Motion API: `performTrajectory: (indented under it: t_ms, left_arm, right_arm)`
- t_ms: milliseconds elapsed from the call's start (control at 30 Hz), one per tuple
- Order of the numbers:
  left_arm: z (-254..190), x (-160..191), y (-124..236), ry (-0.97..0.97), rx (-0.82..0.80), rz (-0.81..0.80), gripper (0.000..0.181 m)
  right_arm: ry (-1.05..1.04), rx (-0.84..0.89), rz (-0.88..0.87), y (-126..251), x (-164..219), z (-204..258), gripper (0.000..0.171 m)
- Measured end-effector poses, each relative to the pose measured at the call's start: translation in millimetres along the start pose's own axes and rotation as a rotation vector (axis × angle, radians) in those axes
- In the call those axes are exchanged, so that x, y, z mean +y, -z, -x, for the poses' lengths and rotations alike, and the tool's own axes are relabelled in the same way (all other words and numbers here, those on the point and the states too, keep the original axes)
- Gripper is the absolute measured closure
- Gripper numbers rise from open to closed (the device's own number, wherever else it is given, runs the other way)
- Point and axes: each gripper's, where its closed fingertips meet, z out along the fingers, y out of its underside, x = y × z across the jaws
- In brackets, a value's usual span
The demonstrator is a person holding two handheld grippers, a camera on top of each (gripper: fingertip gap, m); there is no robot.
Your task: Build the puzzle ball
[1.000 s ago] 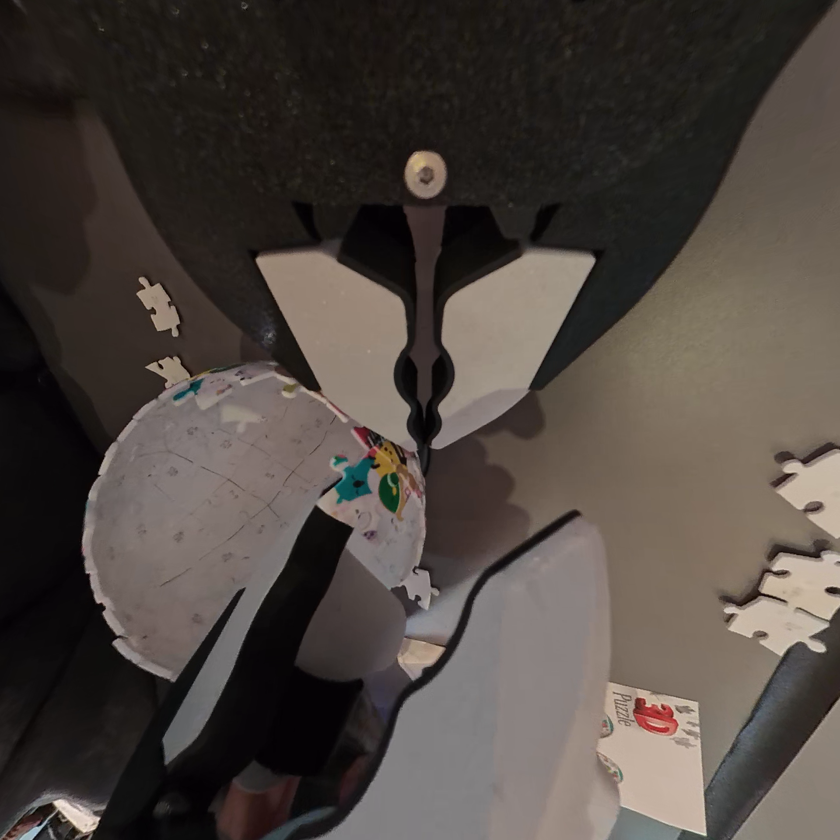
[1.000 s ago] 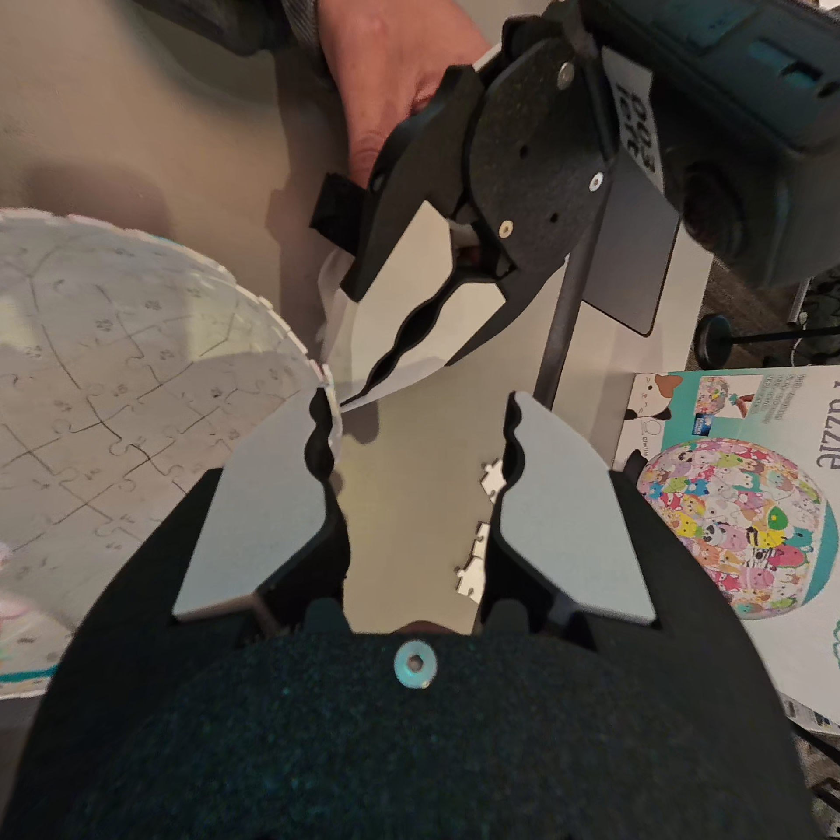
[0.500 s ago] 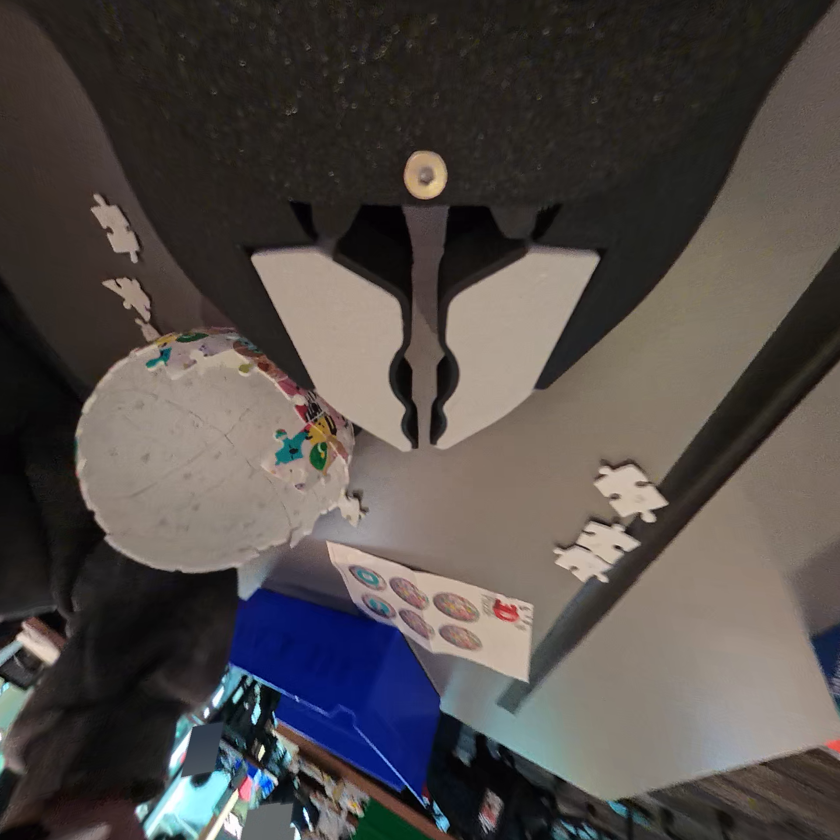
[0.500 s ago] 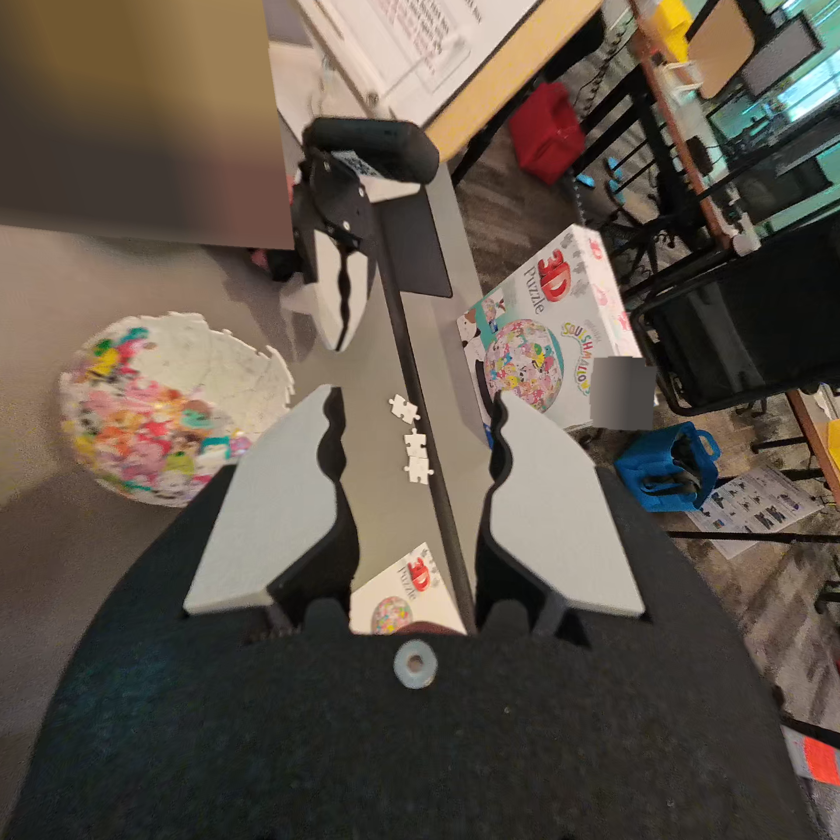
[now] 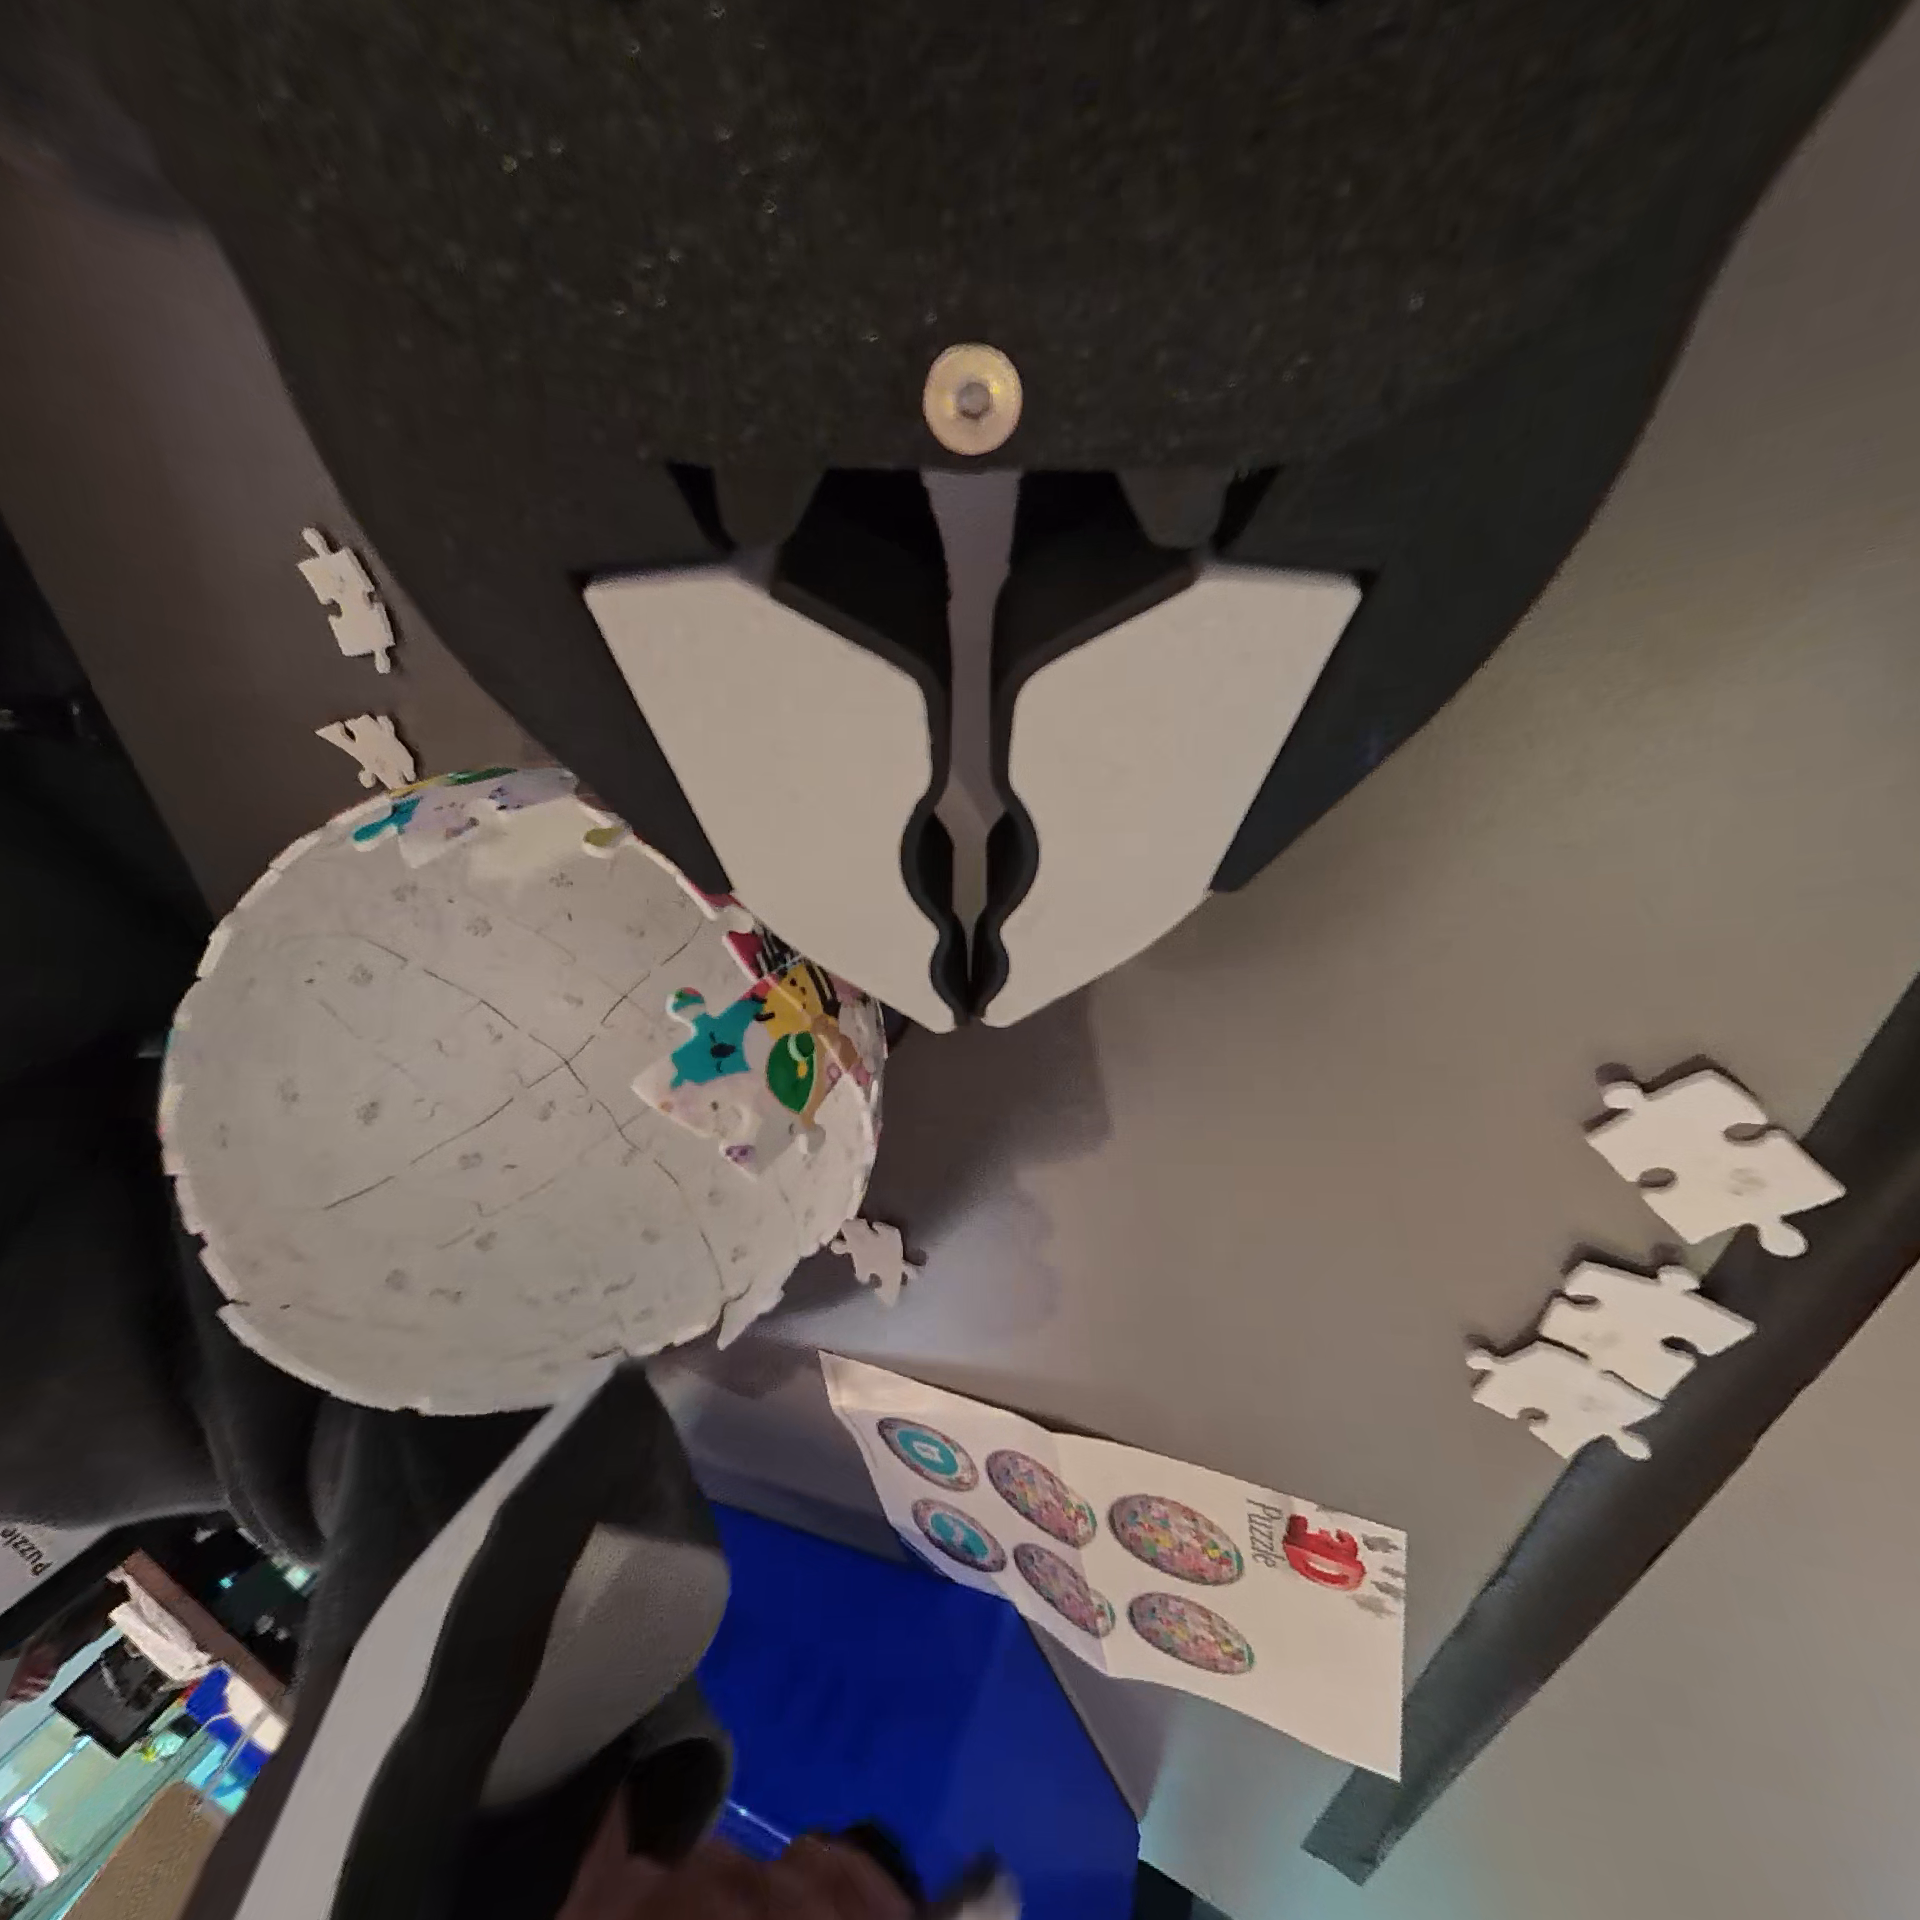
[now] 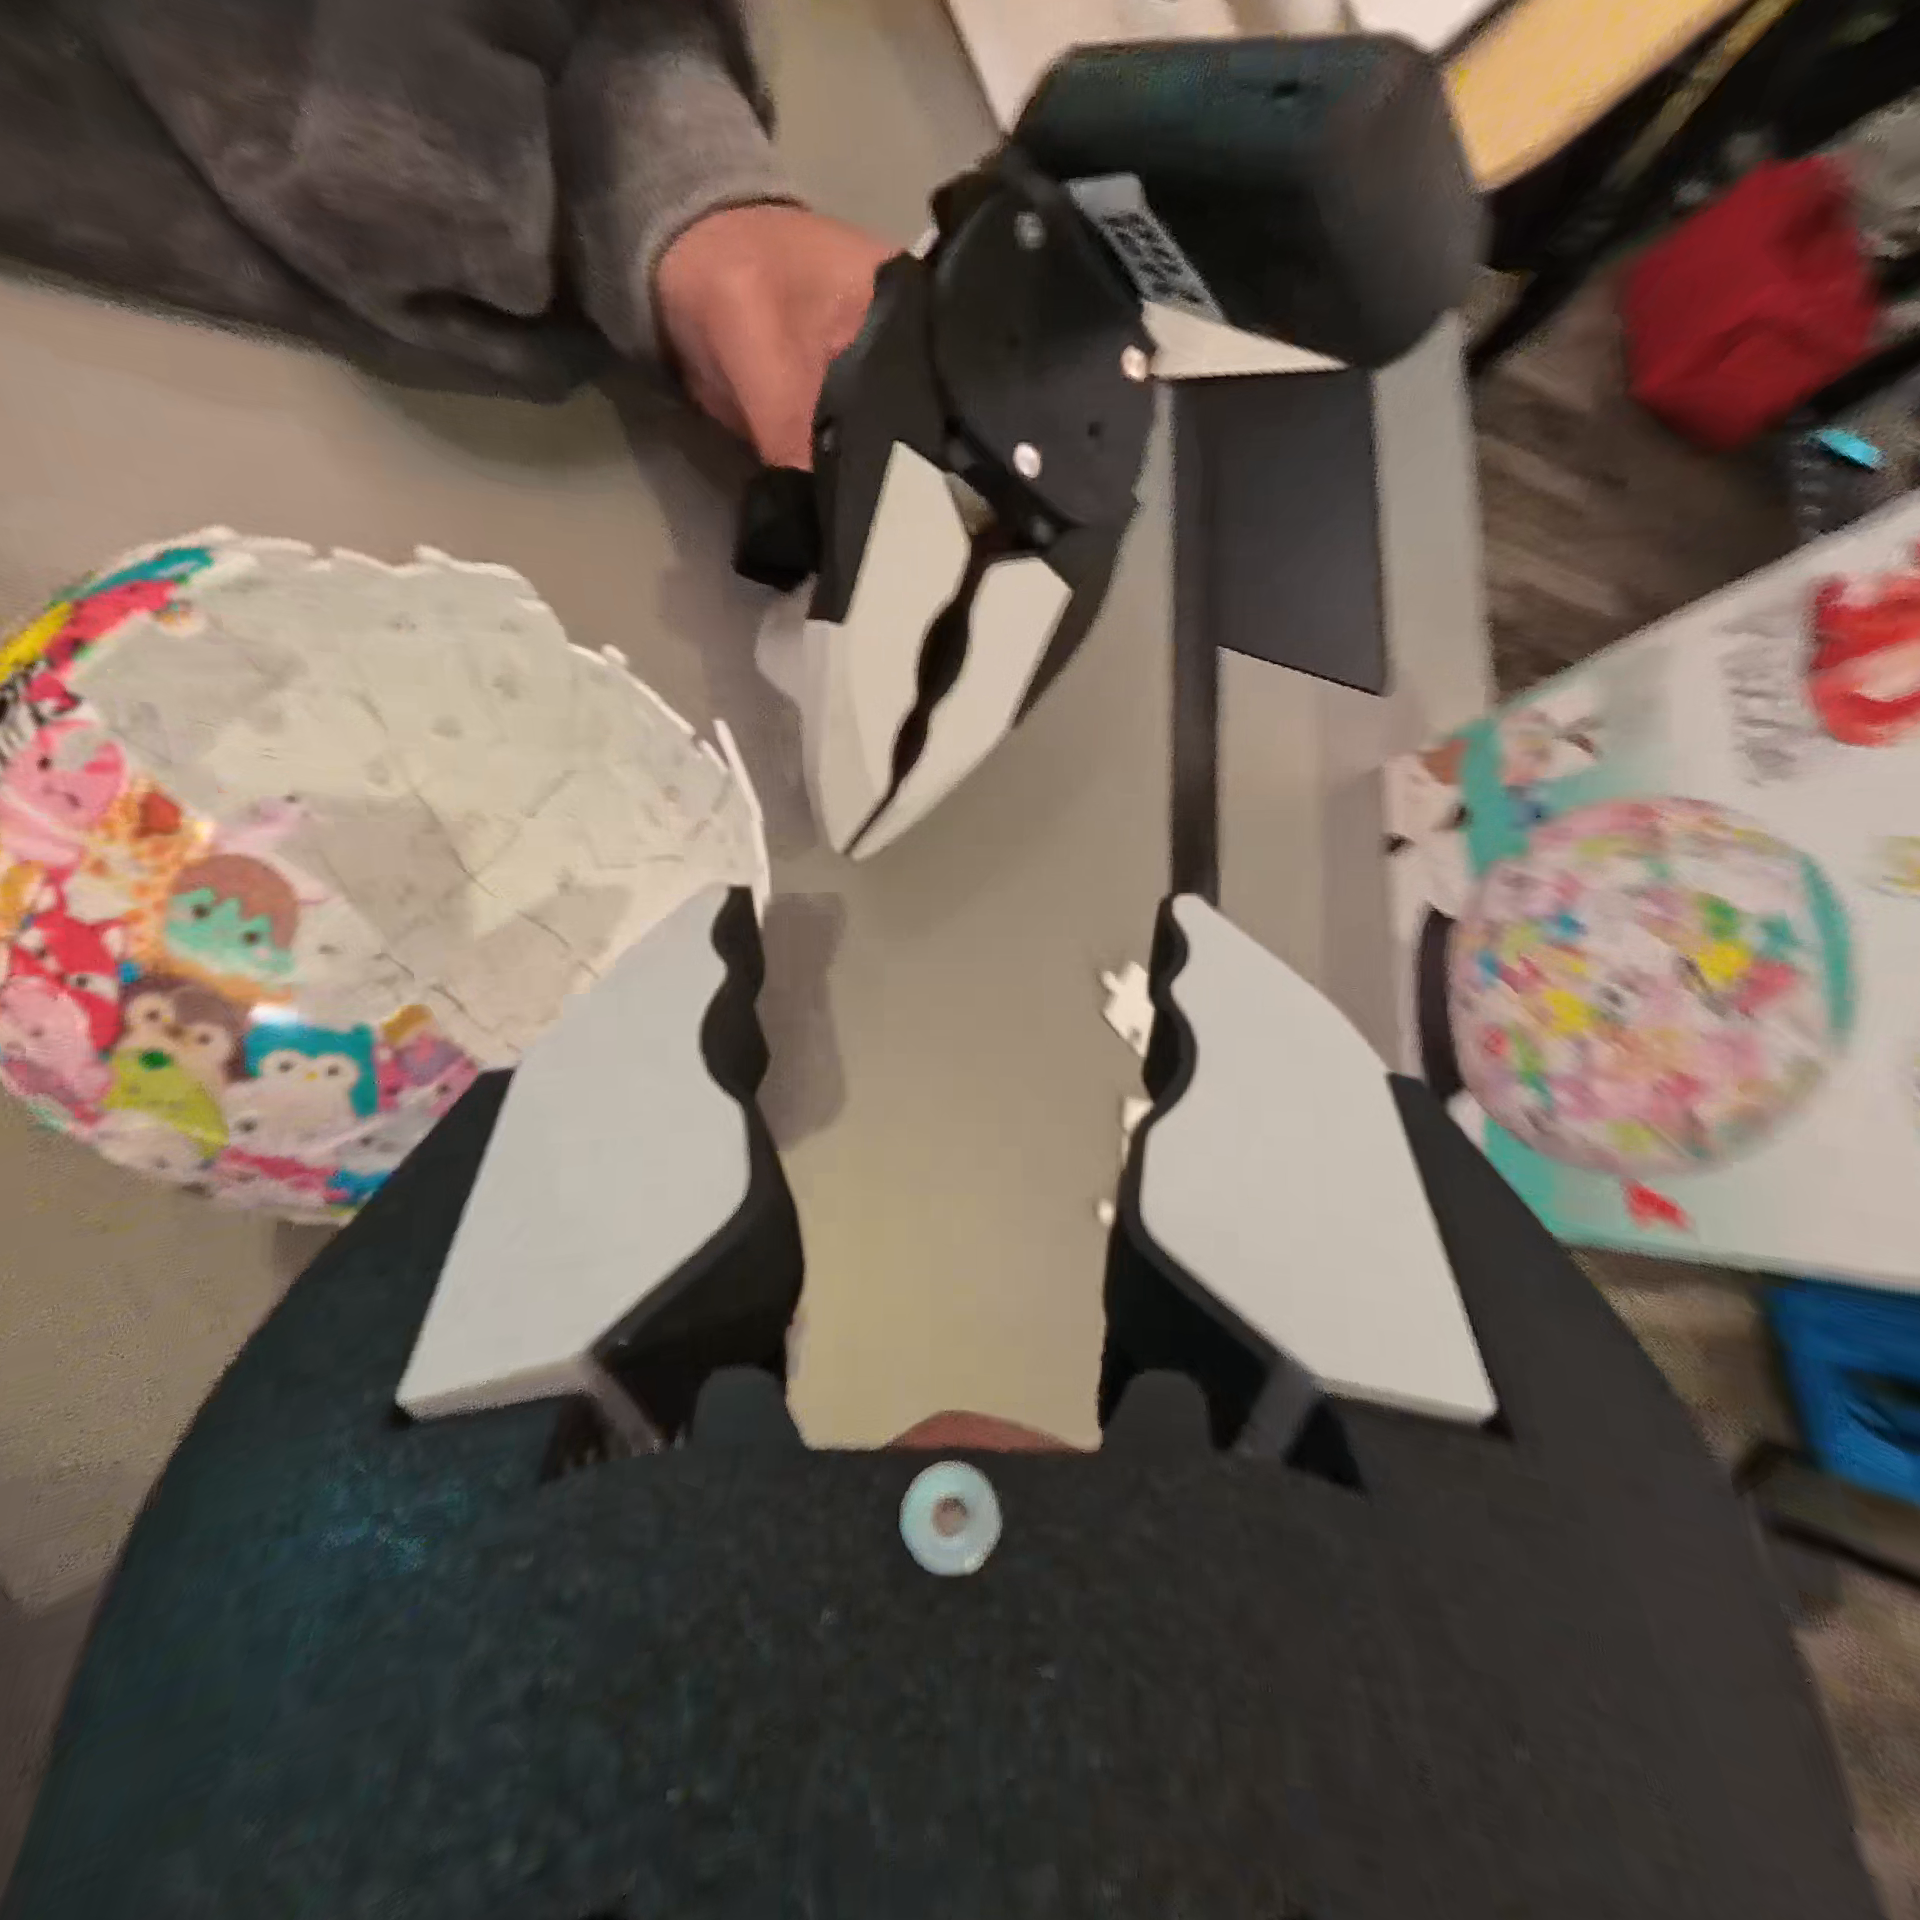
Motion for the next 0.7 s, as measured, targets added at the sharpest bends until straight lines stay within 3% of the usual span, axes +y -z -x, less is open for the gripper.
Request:
performTrajectory:
  t_ms: [233,700]
  left_arm:
    - [-2,0,-6,-0.036,-0.020,0.012,0.181]
    - [-7,2,-14,-0.062,-0.016,0.039,0.181]
  right_arm:
    - [0.103,-0.181,0.056,-36,-6,15,0.096]
    - [0.318,-0.063,0.295,-51,4,22,0.103]
